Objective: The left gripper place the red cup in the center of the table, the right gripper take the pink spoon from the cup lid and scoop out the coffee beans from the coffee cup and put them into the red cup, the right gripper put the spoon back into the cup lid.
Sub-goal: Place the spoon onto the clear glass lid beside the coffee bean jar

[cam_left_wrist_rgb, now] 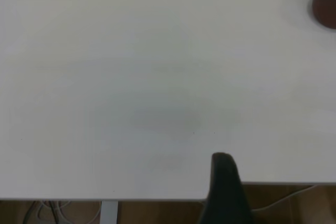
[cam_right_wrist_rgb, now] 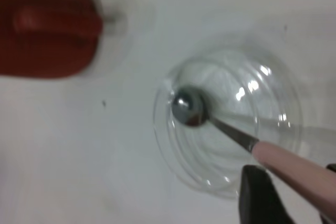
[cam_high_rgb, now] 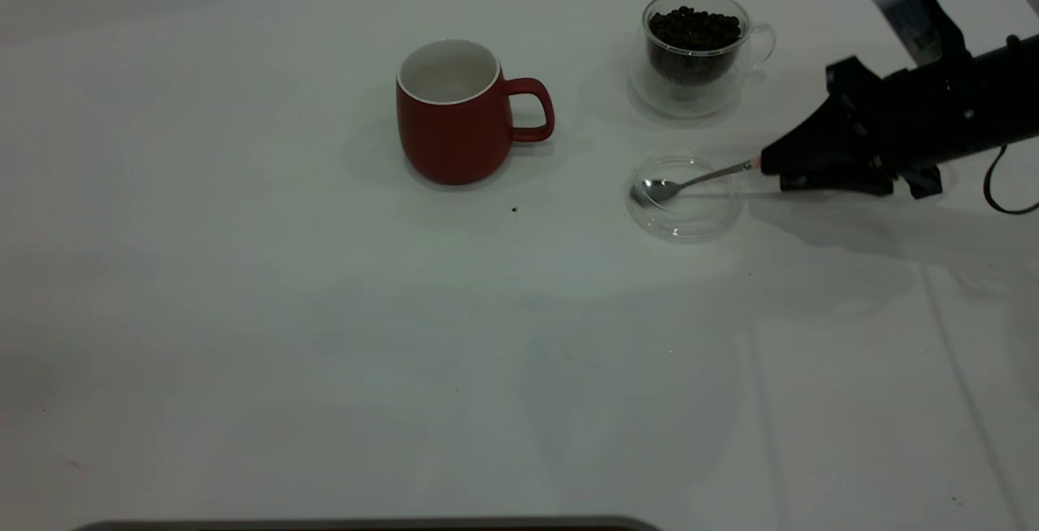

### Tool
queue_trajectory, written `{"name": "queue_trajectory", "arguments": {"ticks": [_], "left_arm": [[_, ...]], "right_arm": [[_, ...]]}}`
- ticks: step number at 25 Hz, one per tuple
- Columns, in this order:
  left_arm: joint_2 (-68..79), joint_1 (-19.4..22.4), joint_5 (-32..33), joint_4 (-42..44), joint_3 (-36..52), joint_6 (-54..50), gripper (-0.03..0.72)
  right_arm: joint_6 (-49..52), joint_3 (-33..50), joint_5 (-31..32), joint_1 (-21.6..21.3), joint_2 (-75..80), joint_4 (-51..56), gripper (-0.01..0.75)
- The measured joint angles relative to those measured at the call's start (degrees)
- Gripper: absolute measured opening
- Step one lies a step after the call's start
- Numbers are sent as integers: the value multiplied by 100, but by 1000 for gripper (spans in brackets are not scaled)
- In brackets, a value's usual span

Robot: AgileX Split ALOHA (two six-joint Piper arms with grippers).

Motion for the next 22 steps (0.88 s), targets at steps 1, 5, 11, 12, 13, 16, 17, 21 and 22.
{"name": "queue_trajectory", "arguments": {"ticks": [1, 5, 11, 12, 13, 16, 17, 21, 22], "left_arm": [[0, 0, 0, 0, 0, 0, 587], [0, 0, 0, 0, 0, -8, 587], [0, 0, 0, 0, 0, -15, 587], [0, 0, 0, 0, 0, -15, 587], [0, 0, 0, 0, 0, -15, 587], [0, 0, 0, 0, 0, -15, 587], [0, 0, 0, 0, 0, -15, 587], [0, 0, 0, 0, 0, -15, 587], [0, 0, 0, 0, 0, -15, 587]], "right_arm": [[0, 0, -23, 19, 5, -92, 358], [-4, 0, -50, 45, 5, -173, 453], [-319, 0, -186, 45, 5, -96, 551], [-416, 0, -242, 45, 5, -22, 563], [-499, 0, -301, 45, 5, 79, 571], [-804, 0, -485, 45, 5, 385, 582], [-899, 0, -518, 45, 5, 464, 584], [-1220, 0, -544, 45, 5, 743, 585], [-1316, 0, -544, 45, 5, 828, 585]]}}
